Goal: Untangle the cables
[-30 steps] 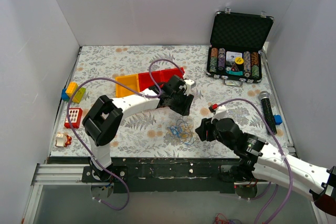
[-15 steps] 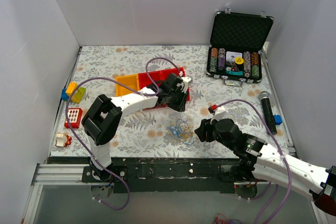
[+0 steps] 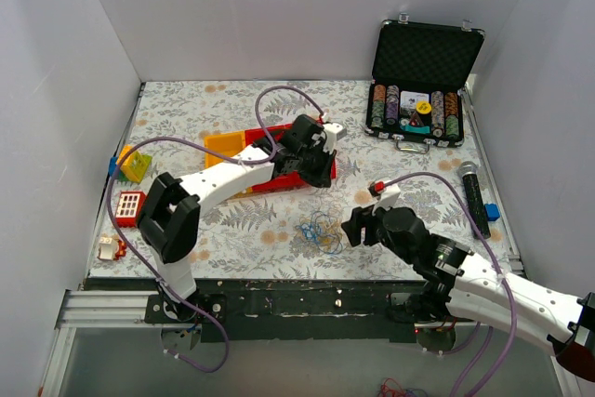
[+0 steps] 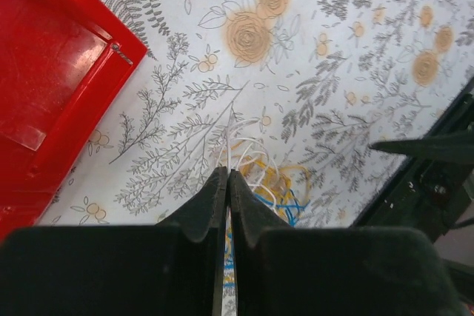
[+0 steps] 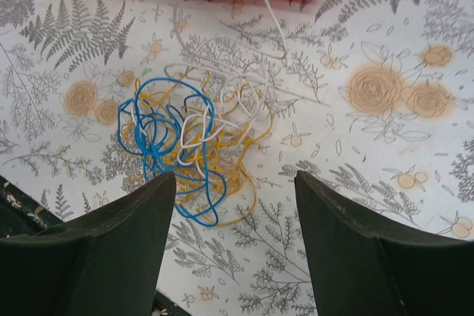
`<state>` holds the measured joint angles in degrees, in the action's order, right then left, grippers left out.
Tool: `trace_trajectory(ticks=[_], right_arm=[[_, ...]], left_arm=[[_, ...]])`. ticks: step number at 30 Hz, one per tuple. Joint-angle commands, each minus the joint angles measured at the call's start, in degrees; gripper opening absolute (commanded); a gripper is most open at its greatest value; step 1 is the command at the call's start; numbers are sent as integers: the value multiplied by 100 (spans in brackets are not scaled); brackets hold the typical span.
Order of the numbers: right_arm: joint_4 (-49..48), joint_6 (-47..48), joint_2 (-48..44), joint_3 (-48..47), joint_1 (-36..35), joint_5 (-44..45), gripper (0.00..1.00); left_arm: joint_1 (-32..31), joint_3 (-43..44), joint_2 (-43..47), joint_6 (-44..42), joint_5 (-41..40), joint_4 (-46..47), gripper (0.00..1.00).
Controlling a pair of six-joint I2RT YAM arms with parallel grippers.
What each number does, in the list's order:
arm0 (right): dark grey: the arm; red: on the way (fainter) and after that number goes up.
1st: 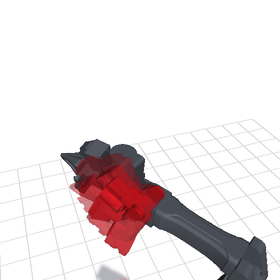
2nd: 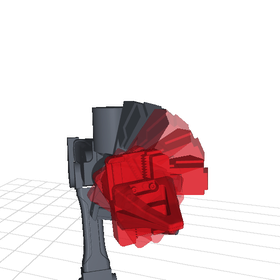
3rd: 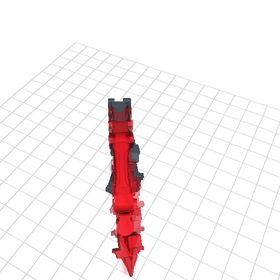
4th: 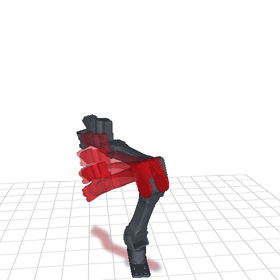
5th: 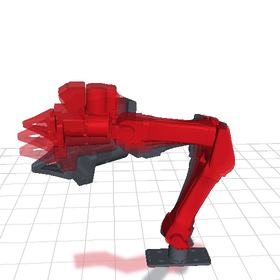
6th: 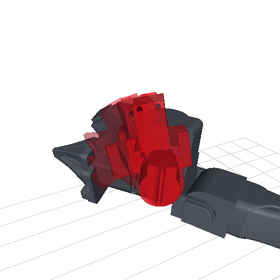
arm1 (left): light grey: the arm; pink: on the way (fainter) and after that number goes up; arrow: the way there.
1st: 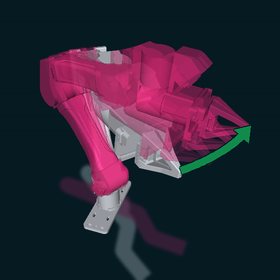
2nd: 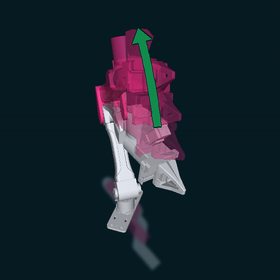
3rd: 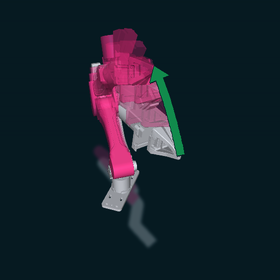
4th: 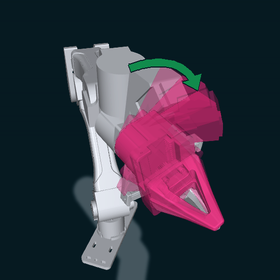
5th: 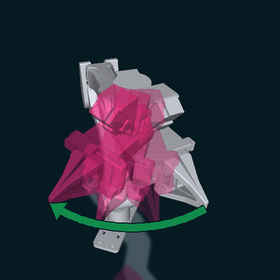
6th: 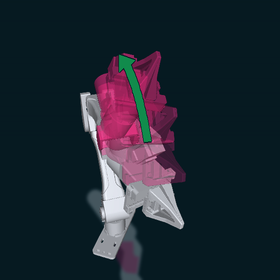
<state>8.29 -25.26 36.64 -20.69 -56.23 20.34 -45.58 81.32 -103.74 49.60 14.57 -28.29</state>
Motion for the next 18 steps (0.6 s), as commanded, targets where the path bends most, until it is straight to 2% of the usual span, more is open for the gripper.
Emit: trace_trajectory(ticks=[1, 4, 8, 18], right_arm=[[-670, 459, 115, -453, 24, 453, 75], [-777, 592, 185, -559, 15, 786, 78], [-1452, 811, 238, -542, 15, 955, 81], [-2797, 1066, 897, -928, 15, 76, 83]], left_arm=[[14, 236, 1030, -495, 371, -597, 0], [6, 69, 1461, -662, 476, -747, 0], [-3, -45, 1997, -759, 723, -818, 0], [-126, -72, 2517, -777, 758, -818, 0]])
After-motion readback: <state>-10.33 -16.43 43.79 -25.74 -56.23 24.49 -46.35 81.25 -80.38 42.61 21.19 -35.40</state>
